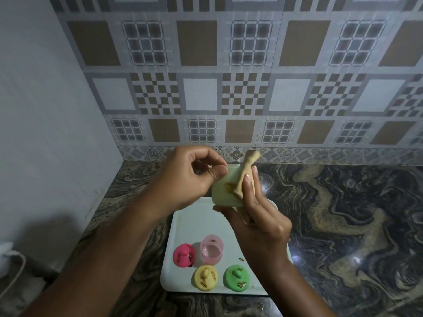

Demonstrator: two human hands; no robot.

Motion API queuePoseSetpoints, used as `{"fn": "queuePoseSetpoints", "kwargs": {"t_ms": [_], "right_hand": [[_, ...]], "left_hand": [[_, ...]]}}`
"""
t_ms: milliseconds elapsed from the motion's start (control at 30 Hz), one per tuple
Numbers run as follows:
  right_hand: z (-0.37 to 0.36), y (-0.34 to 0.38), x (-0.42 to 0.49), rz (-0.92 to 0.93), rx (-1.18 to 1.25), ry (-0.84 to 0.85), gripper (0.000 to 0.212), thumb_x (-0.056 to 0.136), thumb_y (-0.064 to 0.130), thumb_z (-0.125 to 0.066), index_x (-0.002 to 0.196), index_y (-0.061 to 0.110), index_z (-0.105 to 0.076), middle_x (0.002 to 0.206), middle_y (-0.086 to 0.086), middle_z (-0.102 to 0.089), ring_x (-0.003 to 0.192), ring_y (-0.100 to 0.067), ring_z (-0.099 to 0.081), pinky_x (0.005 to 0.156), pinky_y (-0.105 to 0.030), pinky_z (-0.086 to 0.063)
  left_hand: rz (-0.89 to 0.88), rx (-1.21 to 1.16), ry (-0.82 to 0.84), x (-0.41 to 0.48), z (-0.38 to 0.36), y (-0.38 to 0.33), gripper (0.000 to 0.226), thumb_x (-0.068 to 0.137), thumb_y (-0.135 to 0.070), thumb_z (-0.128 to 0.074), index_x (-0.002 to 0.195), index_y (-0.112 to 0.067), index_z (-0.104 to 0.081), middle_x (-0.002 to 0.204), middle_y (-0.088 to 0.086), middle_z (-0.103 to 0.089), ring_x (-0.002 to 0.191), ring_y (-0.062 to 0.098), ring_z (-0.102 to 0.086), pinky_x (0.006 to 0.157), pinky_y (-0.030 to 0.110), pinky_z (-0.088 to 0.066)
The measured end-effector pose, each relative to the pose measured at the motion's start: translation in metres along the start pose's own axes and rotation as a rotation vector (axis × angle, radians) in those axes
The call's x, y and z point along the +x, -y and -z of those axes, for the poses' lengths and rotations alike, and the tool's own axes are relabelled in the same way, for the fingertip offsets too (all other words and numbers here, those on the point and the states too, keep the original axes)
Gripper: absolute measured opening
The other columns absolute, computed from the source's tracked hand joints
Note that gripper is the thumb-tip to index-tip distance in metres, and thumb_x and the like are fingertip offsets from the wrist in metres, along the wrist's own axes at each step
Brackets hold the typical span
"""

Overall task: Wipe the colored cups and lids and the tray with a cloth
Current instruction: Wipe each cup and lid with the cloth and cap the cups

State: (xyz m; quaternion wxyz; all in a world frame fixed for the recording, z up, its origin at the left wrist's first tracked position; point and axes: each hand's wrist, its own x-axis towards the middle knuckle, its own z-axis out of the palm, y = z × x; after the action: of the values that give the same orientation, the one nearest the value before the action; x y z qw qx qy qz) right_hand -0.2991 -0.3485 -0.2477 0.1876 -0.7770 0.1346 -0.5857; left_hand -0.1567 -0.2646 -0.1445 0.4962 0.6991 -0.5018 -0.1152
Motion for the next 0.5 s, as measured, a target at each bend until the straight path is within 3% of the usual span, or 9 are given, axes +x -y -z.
{"fn": "queuePoseSetpoints", "kwargs": {"t_ms": [67, 167, 233, 300, 333, 433, 500], "right_hand": [[0.003, 0.000, 0.002, 0.024, -0.028, 0.009, 0.062, 0.079, 0.025, -0.088, 0.126, -0.006, -0.062, 0.139, -0.019, -0.054, 0.125, -0.026, -0.063, 0.095, -0.019, -0.056], [0.007, 0.000, 0.003, -0.028, 0.055, -0.034, 0.067, 0.078, 0.026, -0.088, 0.128, -0.006, -0.058, 0.136, -0.016, -0.058, 0.119, -0.027, -0.068, 0.093, -0.013, -0.053], [0.008, 0.006, 0.005, -0.082, 0.092, -0.043, 0.073, 0.079, 0.035, -0.084, 0.131, -0.007, -0.055, 0.125, -0.012, -0.069, 0.106, -0.007, -0.073, 0.087, -0.008, -0.051], [0.008, 0.011, 0.009, -0.182, 0.161, -0.039, 0.086, 0.080, 0.048, -0.080, 0.141, -0.004, -0.048, 0.122, -0.005, -0.072, 0.104, 0.011, -0.066, 0.084, -0.008, -0.051], [0.007, 0.011, 0.009, -0.216, 0.196, -0.040, 0.089, 0.081, 0.053, -0.078, 0.144, -0.001, -0.045, 0.124, -0.006, -0.071, 0.103, 0.007, -0.069, 0.082, -0.014, -0.056], [0.006, 0.005, 0.008, -0.178, 0.217, -0.029, 0.081, 0.085, 0.052, -0.076, 0.144, 0.006, -0.047, 0.120, -0.022, -0.072, 0.101, -0.033, -0.075, 0.082, -0.037, -0.061], [0.005, 0.003, 0.009, -0.107, 0.162, -0.018, 0.075, 0.085, 0.043, -0.078, 0.139, 0.000, -0.051, 0.130, -0.027, -0.065, 0.115, -0.034, -0.070, 0.088, -0.039, -0.060]], "left_hand": [[-0.029, 0.017, -0.006, -0.002, -0.004, -0.001, 0.006, 0.082, -0.025, -0.077, 0.087, -0.028, -0.076, 0.082, -0.012, -0.074, 0.080, 0.010, -0.069, 0.078, 0.039, -0.060], [0.012, -0.133, 0.033, -0.004, -0.004, -0.001, 0.027, 0.083, -0.033, -0.070, 0.106, -0.020, -0.076, 0.099, -0.009, -0.077, 0.096, 0.007, -0.071, 0.088, 0.032, -0.058], [0.057, -0.211, 0.067, -0.002, -0.001, 0.003, 0.030, 0.084, -0.035, -0.066, 0.108, -0.020, -0.075, 0.107, -0.004, -0.076, 0.104, 0.012, -0.071, 0.093, 0.041, -0.057], [0.087, -0.247, 0.090, 0.001, 0.002, 0.005, 0.029, 0.081, -0.036, -0.066, 0.103, -0.021, -0.077, 0.106, -0.002, -0.077, 0.104, 0.017, -0.071, 0.092, 0.046, -0.057], [0.092, -0.262, 0.095, 0.001, 0.003, 0.004, 0.029, 0.080, -0.035, -0.067, 0.102, -0.020, -0.077, 0.106, -0.001, -0.077, 0.104, 0.017, -0.071, 0.091, 0.046, -0.057], [0.079, -0.281, 0.157, 0.002, 0.007, 0.001, 0.033, 0.080, -0.024, -0.068, 0.110, -0.014, -0.073, 0.111, 0.000, -0.075, 0.106, 0.014, -0.070, 0.092, 0.037, -0.057], [0.069, -0.258, 0.166, 0.003, 0.010, 0.001, 0.032, 0.080, -0.022, -0.069, 0.111, -0.013, -0.074, 0.108, 0.001, -0.076, 0.105, 0.017, -0.071, 0.091, 0.039, -0.058]]}}
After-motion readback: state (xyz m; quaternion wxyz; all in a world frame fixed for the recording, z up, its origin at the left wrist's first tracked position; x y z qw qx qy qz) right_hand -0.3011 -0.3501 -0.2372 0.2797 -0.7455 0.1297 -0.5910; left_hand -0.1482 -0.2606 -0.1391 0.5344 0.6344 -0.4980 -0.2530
